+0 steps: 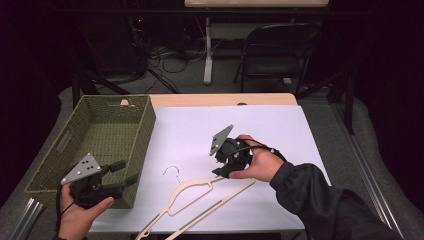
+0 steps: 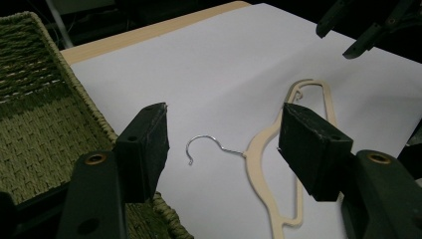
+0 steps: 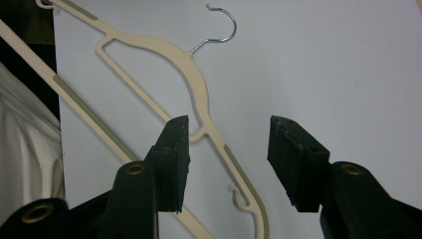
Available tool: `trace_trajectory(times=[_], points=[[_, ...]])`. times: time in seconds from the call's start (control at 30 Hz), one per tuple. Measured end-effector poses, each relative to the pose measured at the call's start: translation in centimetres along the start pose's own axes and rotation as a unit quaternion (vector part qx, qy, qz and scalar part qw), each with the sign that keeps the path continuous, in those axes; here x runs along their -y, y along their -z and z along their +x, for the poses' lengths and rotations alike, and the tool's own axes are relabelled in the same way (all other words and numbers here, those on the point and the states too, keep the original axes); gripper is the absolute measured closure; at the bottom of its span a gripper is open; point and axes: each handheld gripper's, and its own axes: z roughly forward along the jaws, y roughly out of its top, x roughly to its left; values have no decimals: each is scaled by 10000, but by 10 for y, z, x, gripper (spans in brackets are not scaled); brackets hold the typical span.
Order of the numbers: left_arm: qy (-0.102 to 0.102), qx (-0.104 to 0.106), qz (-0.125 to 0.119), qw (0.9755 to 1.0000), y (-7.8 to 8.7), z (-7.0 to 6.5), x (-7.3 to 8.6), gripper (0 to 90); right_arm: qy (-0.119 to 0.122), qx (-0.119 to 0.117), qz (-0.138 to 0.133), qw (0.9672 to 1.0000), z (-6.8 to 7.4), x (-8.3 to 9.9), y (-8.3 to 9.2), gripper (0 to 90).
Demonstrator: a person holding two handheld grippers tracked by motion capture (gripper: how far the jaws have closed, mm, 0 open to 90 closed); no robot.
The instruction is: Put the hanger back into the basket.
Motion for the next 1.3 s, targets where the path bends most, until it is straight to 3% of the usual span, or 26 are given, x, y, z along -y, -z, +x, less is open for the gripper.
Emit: trace_trajectory(times=[0.3, 0.57, 0.87, 1.3], points=[[23, 1, 10, 10000, 1, 1, 0, 363, 116, -296, 378, 9988, 4, -8, -26, 517], [32, 13, 40, 10000, 0, 2, 1, 363, 303, -454, 555, 9970, 11, -18, -50, 527], [30, 0, 39, 10000, 0, 1, 1, 363, 546, -582, 910, 9927, 22, -25, -79, 505], [34, 5, 68, 10000, -2, 2, 2, 363, 745, -853, 1307, 9849, 32, -25, -111, 565]])
